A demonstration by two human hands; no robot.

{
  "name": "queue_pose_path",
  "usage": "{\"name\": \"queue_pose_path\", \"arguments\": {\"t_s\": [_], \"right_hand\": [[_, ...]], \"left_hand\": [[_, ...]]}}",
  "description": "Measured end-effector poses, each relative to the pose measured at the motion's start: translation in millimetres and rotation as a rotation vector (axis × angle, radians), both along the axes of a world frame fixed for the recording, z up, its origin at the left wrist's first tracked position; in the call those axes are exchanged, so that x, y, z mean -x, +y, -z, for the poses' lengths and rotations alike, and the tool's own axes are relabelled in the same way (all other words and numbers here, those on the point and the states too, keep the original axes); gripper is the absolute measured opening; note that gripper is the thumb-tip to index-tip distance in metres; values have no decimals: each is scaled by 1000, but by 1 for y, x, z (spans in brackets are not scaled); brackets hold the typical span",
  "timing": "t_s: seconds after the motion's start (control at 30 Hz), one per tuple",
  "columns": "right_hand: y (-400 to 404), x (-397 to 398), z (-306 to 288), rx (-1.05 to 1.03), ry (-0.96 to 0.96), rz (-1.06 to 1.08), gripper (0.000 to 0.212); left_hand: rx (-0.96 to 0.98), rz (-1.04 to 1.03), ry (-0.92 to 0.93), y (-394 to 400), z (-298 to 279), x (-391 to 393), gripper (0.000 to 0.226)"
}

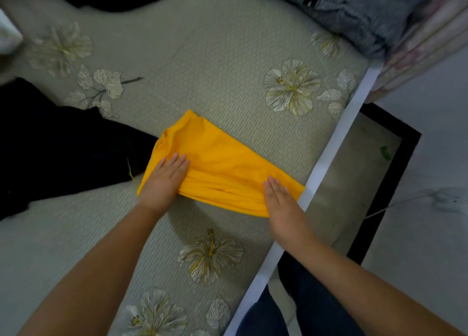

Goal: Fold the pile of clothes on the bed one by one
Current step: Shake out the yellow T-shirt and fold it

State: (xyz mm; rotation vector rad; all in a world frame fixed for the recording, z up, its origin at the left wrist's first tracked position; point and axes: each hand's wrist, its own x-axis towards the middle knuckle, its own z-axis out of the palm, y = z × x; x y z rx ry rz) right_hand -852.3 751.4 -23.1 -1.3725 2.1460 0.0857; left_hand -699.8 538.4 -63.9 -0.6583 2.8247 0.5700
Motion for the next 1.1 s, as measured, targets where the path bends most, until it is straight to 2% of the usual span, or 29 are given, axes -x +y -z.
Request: {"name": "queue_pose_path", "arguments": {"t_s": [0.1, 0.23, 0.3, 0.37, 0.57, 0.67, 0.77, 0.87, 0.93, 1.0, 1.07, 1.1], "right_hand": [[-7, 43, -26, 60, 39, 87, 55], [-20, 119, -69, 73, 58, 147, 63], [-28, 162, -88, 83, 68, 171, 65], [-38, 214, -106, 119, 85, 180, 66], [-92, 389, -150, 200, 107, 190, 66], [-129, 468, -175, 301, 181, 207, 63], [-159, 518, -185, 441, 253, 201, 64], [-176, 536, -157, 562, 313, 110, 63], [-183, 537, -126, 494, 313, 45, 62], [-183, 534, -87, 220, 220, 4, 64], [-177, 527, -50, -35, 168, -28, 69], [-175, 523, -35, -92, 162, -34, 71]], "left_hand": [[121, 129, 71, -16, -38, 45, 53], [193, 136, 176, -34, -81, 121, 58], [152, 126, 154, -44, -98, 163, 59], [187, 140, 88, -56, -117, 214, 63], [305, 120, 53, -106, -169, 390, 65], [332, 90, 114, -142, -200, 474, 63], [359, 61, 213, -177, -217, 534, 60], [387, 69, 77, -201, -205, 568, 66], [442, 64, -130, -203, -177, 576, 71], [430, 21, -291, -192, -143, 575, 78], [320, 22, -397, -172, -108, 570, 79], [248, 21, -420, -161, -93, 567, 75]]}}
